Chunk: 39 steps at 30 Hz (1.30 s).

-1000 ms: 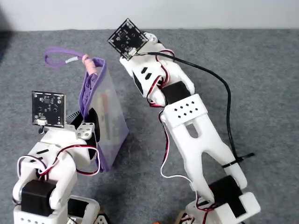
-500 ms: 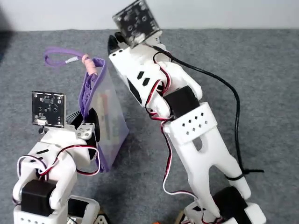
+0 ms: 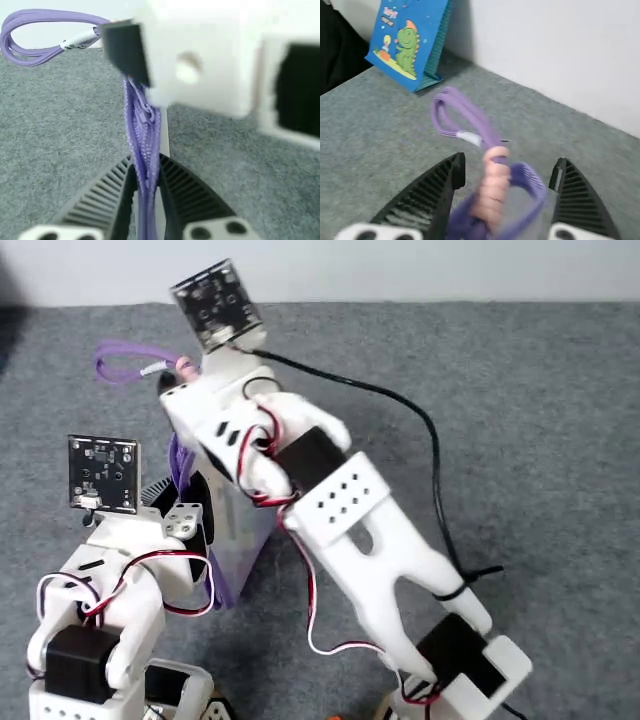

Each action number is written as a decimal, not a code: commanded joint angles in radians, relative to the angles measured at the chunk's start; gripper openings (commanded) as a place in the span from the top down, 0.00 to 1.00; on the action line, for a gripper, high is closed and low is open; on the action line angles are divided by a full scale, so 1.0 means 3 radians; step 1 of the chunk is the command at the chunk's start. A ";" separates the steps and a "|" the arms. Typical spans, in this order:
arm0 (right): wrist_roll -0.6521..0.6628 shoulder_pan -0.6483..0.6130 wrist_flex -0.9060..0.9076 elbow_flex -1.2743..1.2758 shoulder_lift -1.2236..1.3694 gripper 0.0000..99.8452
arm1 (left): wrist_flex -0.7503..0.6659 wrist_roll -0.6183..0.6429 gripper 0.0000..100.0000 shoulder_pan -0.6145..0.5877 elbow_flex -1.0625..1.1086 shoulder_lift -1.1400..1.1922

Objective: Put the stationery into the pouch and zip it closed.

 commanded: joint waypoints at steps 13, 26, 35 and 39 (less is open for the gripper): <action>-0.0010 0.0228 -0.0371 -0.0179 0.0207 0.97 | 0.0020 -0.0031 0.99 0.0041 -0.0166 0.0005; 0.0353 0.0785 -0.0800 -0.0169 0.0238 0.99 | 0.0164 -0.0031 0.99 0.0041 -0.0171 0.0005; 0.0363 0.1025 -0.1025 -0.0164 0.0391 0.99 | 0.0164 -0.0031 0.99 0.0041 -0.0192 0.0000; 0.0368 0.1097 -0.1245 -0.0164 0.0575 0.99 | 0.0164 -0.0031 0.99 0.0041 -0.0171 -0.0143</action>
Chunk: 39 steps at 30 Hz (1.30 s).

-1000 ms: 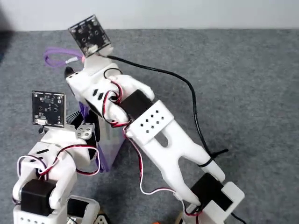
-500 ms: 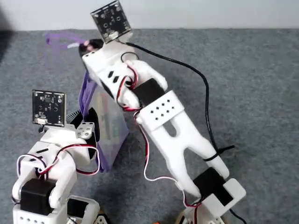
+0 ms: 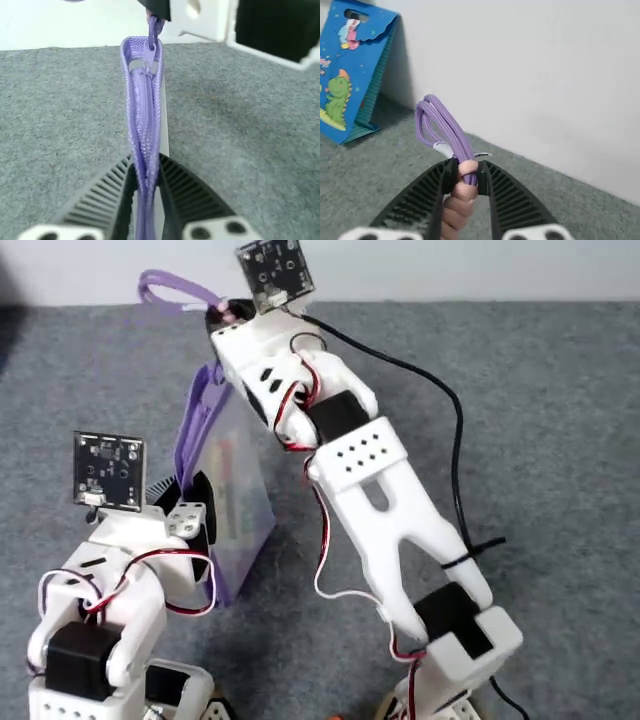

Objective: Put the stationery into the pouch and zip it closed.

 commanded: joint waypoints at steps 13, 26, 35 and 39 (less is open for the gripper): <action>0.0404 0.0463 -0.0744 -0.0133 0.0448 0.99 | 0.0619 -0.0020 0.99 0.0010 0.0069 -0.0905; 0.0394 0.0366 -0.0376 -0.0128 0.0176 0.99 | 0.0557 -0.0005 0.88 0.0000 0.0059 -0.0941; 0.0338 0.0586 0.0483 -0.0118 -0.0320 0.99 | 0.0414 0.0450 0.69 0.0005 0.0064 -0.0931; 0.0077 0.0765 0.0954 -0.0113 -0.0545 0.99 | 0.0235 0.0450 0.69 0.0159 0.0069 -0.0926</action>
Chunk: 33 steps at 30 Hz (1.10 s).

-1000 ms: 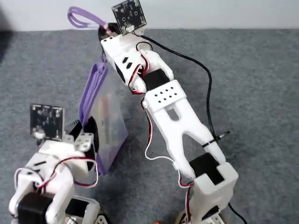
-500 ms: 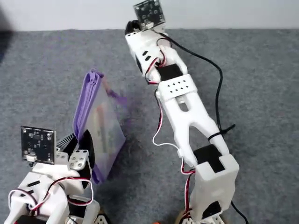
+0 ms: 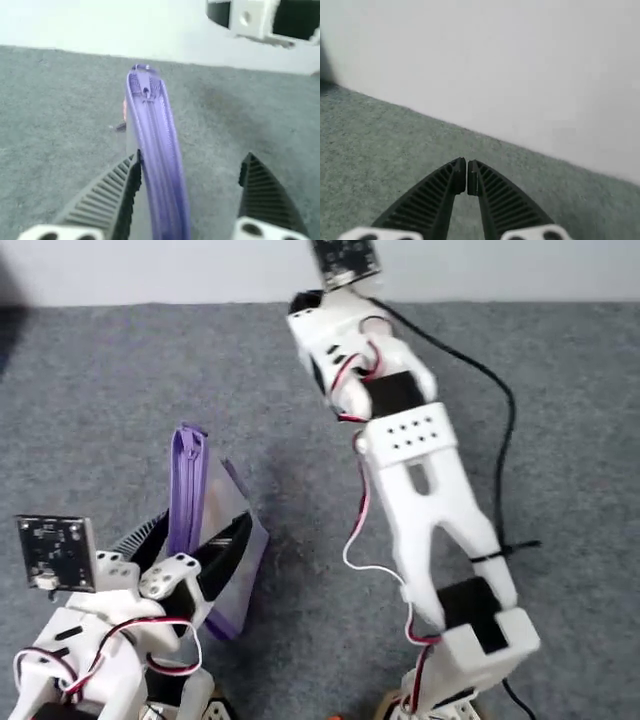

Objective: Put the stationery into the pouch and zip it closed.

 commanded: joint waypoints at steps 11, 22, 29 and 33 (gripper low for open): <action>-0.0583 0.1010 0.1256 -0.0118 -0.0765 0.99 | -0.0476 0.0153 0.72 0.1018 -0.0105 0.0506; -0.0583 0.1511 0.1951 -0.0118 -0.1179 0.99 | -0.0854 0.0225 0.72 0.1120 -0.0110 0.0839; -0.0598 0.1496 0.2729 -0.0118 -0.1532 0.99 | -0.0598 0.0199 0.73 0.0532 -0.0110 0.0839; -0.0604 0.1491 0.3204 -0.0118 -0.1726 0.99 | -0.0481 -0.0036 0.82 0.0164 -0.0110 0.0839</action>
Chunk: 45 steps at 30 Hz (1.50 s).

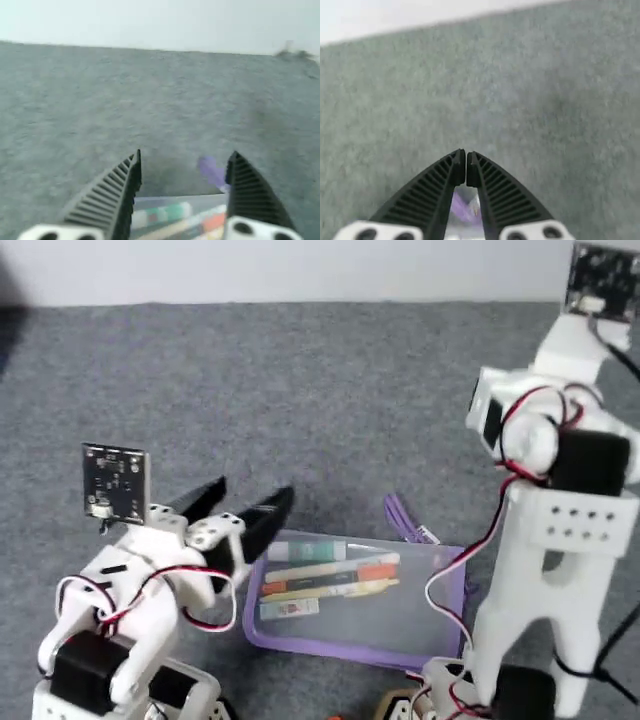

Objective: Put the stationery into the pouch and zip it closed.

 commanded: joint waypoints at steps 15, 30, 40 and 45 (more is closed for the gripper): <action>-0.0026 -0.0049 0.0182 0.2209 -0.1967 0.99 | 0.0000 -0.0205 0.99 -0.0573 0.0325 0.0031; -0.0015 -0.0560 -0.0729 0.4608 -0.3905 0.99 | -0.1115 -0.0148 0.99 -0.0921 0.1583 0.0026; -0.0015 -0.0570 -0.0729 0.5084 -0.4335 0.99 | -0.1289 -0.0148 0.99 -0.0936 0.2084 -0.0102; -0.0015 -0.0570 -0.0724 0.5109 -0.4401 0.99 | -0.0992 -0.0297 0.99 -0.0742 0.2345 -0.0931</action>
